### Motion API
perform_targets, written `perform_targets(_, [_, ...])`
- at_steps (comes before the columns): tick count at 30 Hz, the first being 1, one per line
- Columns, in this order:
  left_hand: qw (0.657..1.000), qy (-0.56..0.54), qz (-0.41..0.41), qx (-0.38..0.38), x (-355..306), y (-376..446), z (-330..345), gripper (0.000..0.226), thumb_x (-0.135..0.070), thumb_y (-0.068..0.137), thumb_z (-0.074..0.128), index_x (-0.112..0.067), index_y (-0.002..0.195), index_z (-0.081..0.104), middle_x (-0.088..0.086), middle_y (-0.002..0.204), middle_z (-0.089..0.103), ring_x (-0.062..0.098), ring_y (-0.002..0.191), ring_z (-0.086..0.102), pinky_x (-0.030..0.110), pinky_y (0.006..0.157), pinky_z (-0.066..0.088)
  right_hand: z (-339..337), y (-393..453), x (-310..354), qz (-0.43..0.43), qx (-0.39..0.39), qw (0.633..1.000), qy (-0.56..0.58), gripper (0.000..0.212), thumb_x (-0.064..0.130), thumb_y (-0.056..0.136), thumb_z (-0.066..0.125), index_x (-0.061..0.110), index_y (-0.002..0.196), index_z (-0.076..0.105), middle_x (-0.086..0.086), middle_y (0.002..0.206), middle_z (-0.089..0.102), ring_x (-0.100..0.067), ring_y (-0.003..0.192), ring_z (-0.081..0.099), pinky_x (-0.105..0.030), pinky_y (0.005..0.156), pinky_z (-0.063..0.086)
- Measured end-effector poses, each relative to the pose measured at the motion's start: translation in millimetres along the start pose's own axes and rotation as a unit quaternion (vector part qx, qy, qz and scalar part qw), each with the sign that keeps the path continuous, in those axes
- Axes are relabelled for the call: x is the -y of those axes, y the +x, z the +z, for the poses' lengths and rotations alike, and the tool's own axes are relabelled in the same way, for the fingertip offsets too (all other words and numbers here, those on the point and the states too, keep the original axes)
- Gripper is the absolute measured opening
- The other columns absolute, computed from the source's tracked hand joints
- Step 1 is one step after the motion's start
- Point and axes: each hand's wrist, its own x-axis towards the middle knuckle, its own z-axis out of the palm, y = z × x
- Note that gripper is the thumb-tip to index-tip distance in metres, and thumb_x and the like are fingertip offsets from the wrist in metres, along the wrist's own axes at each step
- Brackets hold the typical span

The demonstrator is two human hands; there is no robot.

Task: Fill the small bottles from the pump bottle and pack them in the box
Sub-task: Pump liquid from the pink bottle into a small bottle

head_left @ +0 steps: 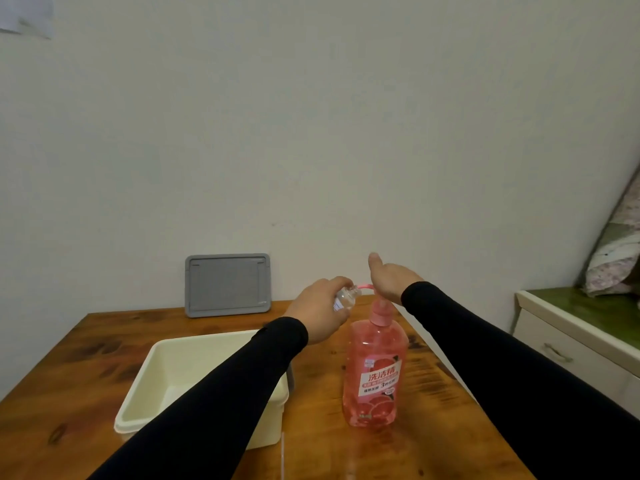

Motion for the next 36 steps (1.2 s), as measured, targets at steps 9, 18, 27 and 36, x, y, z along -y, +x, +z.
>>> perform_targets(9, [0.999, -0.008, 0.033, 0.02, -1.4, 1.6, -1.4, 0.048, -0.037, 0.09, 0.057, -0.033, 0.135, 0.041, -0.001, 0.122, 0.055, 0.009, 0.097, 0.049, 0.016, 0.072, 0.033, -6.4, 8.4, -4.1, -0.022, 0.113, 0.993, 0.018, 0.079, 0.063, 0.094, 0.007, 0.012, 0.143, 0.041, -0.013, 0.146, 0.043, -0.029, 0.131, 0.042, -0.04, 0.106, 0.026])
perform_targets(18, [0.999, -0.027, 0.015, 0.033, -9.3, -0.2, -0.3, 0.046, -0.042, 0.087, 0.053, -0.035, 0.131, 0.043, -0.001, 0.117, 0.054, 0.012, 0.095, 0.051, 0.014, 0.066, 0.034, -4.8, 13.7, -6.9, -0.061, 0.145, 0.987, 0.02, 0.071, 0.064, 0.094, 0.007, 0.024, 0.144, 0.039, -0.01, 0.147, 0.041, -0.028, 0.131, 0.042, -0.041, 0.108, 0.026])
perform_targets(27, [0.997, -0.069, 0.003, 0.019, -10.3, -11.4, 9.5, 0.038, -0.041, 0.085, 0.056, -0.036, 0.123, 0.05, -0.011, 0.101, 0.06, 0.0, 0.081, 0.055, 0.015, 0.064, 0.047, 8.3, 11.4, -16.2, -0.078, 0.147, 0.986, 0.024, 0.064, 0.059, 0.097, 0.011, 0.026, 0.14, 0.044, -0.011, 0.145, 0.044, -0.028, 0.126, 0.045, -0.04, 0.103, 0.031])
perform_targets(36, [0.998, -0.054, 0.006, 0.03, -19.7, -3.4, -3.0, 0.039, -0.042, 0.086, 0.054, -0.033, 0.124, 0.049, -0.007, 0.108, 0.06, 0.004, 0.084, 0.054, 0.015, 0.063, 0.041, -7.2, 10.1, -7.7, -0.096, 0.128, 0.987, 0.02, 0.067, 0.06, 0.096, 0.008, 0.025, 0.145, 0.037, -0.01, 0.149, 0.039, -0.028, 0.131, 0.041, -0.04, 0.108, 0.027])
